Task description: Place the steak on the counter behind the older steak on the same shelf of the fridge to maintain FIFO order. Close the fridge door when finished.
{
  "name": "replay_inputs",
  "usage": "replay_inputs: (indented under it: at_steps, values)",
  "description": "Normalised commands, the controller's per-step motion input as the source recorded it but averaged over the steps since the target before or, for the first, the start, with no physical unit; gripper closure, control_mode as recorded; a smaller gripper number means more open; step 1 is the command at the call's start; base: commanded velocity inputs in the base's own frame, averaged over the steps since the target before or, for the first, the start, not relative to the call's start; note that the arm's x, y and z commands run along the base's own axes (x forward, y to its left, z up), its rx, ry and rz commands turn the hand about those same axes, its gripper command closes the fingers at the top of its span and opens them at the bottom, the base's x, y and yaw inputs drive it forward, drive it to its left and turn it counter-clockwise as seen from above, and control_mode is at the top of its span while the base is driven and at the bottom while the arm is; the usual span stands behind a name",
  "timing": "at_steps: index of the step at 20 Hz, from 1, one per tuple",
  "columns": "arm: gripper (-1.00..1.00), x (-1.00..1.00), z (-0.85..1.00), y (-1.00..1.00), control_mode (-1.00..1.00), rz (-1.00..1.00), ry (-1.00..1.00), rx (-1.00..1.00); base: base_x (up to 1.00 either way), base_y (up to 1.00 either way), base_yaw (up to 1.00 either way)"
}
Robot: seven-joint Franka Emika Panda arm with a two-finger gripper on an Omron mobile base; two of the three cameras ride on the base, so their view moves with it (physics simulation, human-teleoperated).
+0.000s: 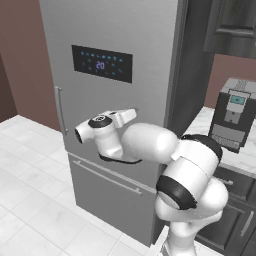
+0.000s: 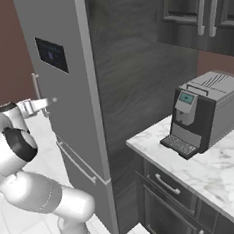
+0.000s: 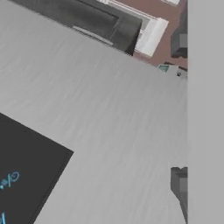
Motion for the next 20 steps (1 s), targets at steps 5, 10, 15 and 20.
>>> replay_inputs:
  at_steps: [5,10,15,20]
  values:
    - [-1.00,0.74,0.00,0.24,-1.00,0.00,-0.22,0.00,0.00,0.00,0.00]
    - [-1.00,0.74,0.00,0.18,-1.00,0.00,-0.17,0.01,0.00,0.00,0.00]
    - [-1.00,0.36,0.00,0.03,-1.00,0.00,-0.14,0.00,0.00,0.00,0.00]
    - [-1.00,0.10,0.00,-0.11,-1.00,-0.01,-0.09,0.00,0.00,0.00,0.00]
